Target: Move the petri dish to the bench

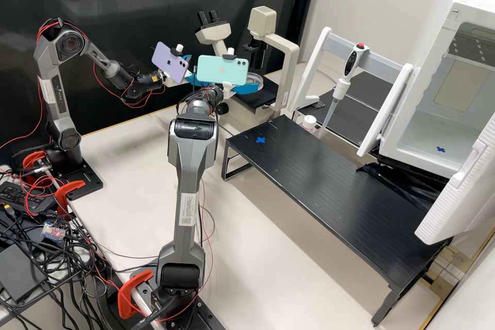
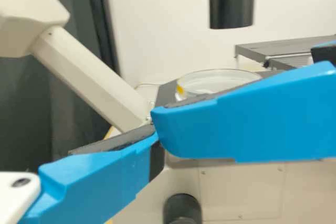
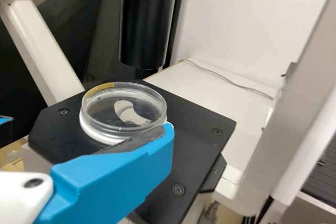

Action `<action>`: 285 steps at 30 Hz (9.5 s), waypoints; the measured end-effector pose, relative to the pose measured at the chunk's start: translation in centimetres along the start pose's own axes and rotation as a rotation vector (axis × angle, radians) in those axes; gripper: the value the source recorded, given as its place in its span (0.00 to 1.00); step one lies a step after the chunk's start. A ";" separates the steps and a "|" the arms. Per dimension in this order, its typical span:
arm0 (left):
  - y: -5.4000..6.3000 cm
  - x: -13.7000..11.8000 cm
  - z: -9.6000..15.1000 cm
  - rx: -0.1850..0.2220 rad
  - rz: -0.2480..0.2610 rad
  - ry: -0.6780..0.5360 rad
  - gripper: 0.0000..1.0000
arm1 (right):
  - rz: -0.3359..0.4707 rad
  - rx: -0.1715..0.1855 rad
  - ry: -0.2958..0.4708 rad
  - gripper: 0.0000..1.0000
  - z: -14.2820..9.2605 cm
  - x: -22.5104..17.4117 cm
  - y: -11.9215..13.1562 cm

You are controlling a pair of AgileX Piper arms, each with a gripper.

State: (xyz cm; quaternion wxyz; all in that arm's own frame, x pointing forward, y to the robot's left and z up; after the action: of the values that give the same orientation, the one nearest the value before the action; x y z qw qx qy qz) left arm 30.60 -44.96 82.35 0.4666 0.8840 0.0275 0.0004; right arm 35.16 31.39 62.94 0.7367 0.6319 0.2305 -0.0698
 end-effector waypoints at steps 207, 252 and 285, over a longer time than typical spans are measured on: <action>0.1 0.0 0.1 0.014 0.012 -0.011 1.00 | 0.198 0.081 -0.093 0.00 9.3 -11.4 2.5; 0.1 0.0 0.1 0.014 0.012 -0.011 1.00 | 0.293 0.024 -0.165 0.00 15.2 -16.3 -1.2; 0.1 0.0 0.1 0.014 0.012 -0.011 1.00 | 0.217 0.065 -0.118 1.00 14.8 -17.8 -1.2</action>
State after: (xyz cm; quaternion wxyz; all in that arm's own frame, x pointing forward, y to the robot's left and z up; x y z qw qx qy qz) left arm 30.64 -45.12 82.41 0.4606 0.8874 0.0194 -0.0018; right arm 22.66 13.51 70.95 0.7313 0.6714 0.1149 -0.0342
